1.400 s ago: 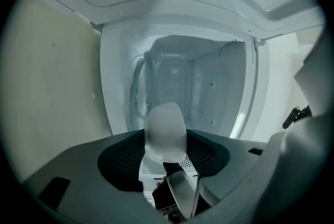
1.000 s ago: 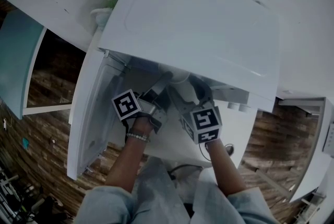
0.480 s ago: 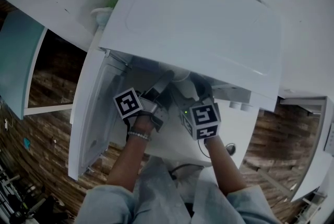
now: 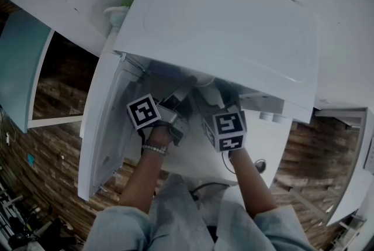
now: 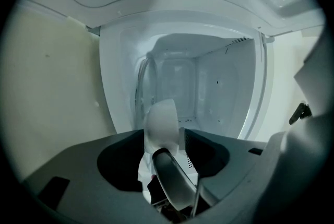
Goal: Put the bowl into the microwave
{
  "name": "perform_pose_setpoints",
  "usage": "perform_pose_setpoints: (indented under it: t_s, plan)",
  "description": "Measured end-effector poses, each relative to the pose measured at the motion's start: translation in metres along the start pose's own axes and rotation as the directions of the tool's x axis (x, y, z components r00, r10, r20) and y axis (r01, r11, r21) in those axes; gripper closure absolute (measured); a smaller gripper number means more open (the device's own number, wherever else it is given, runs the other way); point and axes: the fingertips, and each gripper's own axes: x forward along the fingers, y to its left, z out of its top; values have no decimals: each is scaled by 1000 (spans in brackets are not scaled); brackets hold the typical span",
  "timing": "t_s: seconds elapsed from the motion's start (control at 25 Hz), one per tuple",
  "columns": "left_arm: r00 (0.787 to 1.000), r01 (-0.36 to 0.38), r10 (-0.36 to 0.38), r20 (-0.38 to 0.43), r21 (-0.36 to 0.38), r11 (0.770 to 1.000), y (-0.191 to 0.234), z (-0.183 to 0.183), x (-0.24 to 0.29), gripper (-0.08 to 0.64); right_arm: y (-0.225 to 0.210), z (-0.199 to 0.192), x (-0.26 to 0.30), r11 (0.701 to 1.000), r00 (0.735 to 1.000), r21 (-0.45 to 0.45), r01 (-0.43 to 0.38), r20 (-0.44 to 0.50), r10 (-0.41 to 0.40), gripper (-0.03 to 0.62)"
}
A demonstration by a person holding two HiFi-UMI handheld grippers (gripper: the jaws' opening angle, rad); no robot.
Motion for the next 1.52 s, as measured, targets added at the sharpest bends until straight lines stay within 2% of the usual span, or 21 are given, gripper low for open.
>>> perform_pose_setpoints:
  t_s: [0.52,0.72,0.96,1.28,1.52]
  plan:
    - [1000,-6,6,5,17,1000,-2,1,-9,324,-24,11,22,998,998,16,69,-11,-68,311]
    - [1000,-19,19,10,25,999,-1,-2,-15,324,-28,12,27,997,997,19,70,-23,-70,311]
    - [999,-45,44,14,75,996,-3,-6,-21,325,-24,10,18,998,998,27,51,-27,-50,311]
    - [998,-59,54,30,170,984,-14,-19,-29,443,-13,4,-5,999,1000,46,10,-21,-9,319]
    - [996,-87,78,48,257,962,-25,-30,-38,526,-5,7,-33,999,1000,46,-5,2,4,401]
